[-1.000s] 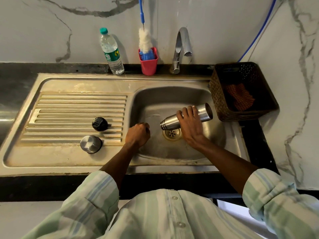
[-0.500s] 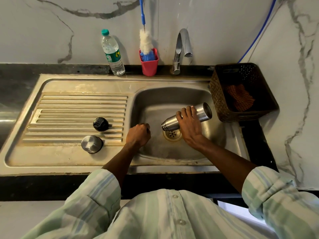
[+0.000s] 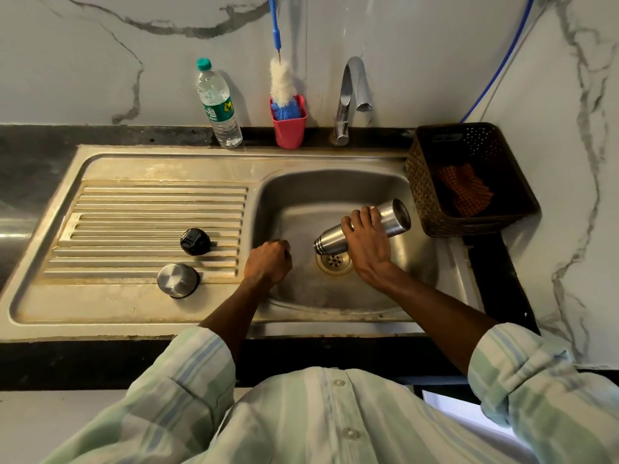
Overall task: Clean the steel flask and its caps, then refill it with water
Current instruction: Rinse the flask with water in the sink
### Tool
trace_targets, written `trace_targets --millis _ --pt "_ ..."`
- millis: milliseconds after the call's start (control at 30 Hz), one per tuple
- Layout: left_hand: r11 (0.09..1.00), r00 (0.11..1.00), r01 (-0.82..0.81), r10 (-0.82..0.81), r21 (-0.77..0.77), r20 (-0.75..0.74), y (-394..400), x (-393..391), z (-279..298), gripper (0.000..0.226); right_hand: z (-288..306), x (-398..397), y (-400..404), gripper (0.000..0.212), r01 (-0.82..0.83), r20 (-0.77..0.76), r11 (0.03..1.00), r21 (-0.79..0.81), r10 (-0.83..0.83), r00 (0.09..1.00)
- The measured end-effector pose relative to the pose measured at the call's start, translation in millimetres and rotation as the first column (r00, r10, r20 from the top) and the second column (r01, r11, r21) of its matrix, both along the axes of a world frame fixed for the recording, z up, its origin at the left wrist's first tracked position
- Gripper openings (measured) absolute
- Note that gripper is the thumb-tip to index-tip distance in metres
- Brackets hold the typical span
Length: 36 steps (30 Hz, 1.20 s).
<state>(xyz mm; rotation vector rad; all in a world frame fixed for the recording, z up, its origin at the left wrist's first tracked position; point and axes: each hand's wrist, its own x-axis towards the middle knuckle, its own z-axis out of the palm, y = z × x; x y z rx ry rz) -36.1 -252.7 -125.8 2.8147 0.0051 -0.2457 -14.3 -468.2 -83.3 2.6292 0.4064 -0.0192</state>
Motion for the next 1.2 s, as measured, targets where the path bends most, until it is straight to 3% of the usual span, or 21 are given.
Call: trace_targets --millis 200,333,467,600,667,800,900,1000,1067,1133,1200 --pt "1.000 1.000 -0.010 0.010 -0.008 0.001 -1 0 0 0.023 0 -1 -2 0.057 0.038 0.005 0.996 0.086 -0.039 0.999" --pt "0.997 0.999 -0.029 0.032 -0.074 0.042 0 0 0 0.023 0 -4 -6 0.058 0.085 -0.015 0.961 0.264 -0.084 0.996" --pt "0.968 0.976 -0.105 0.143 -0.227 0.161 1 -4 3 0.021 -1 -8 -10 0.063 0.225 -0.122 0.862 0.455 -0.190 0.974" --pt "0.912 0.897 -0.227 0.332 -0.340 0.292 3 -12 13 0.018 6 0 -1 0.059 0.445 -0.364 0.664 0.601 -0.269 0.892" --pt "0.892 0.869 -0.226 0.366 -0.391 0.333 6 -16 18 0.019 13 4 5 0.066 0.478 -0.453 0.545 0.689 -0.193 0.871" --pt "0.834 0.803 -0.215 0.447 -0.509 0.394 12 -20 33 0.017 38 12 19 0.099 0.551 -0.582 0.264 0.792 0.052 0.811" --pt "0.784 0.734 -0.220 0.526 -0.581 0.431 25 -22 51 0.017 60 18 39 0.084 0.704 -0.687 0.030 0.709 0.250 0.682" --pt "0.761 0.640 -0.250 0.594 -0.599 0.487 50 -31 68 0.018 75 29 64 0.059 0.907 -0.756 -0.241 0.346 0.501 0.421" --pt "0.761 0.601 -0.286 0.616 -0.582 0.510 64 -35 75 0.018 84 33 77 0.054 0.955 -0.736 -0.266 0.133 0.618 0.275" --pt "0.744 0.583 -0.298 0.638 -0.598 0.503 78 -38 78 0.019 88 36 94 0.063 0.968 -0.681 -0.244 0.060 0.699 0.218" --pt "0.740 0.556 -0.307 0.649 -0.598 0.519 100 -40 83 0.020 98 36 119 0.056 0.970 -0.643 -0.243 -0.009 0.744 0.181"
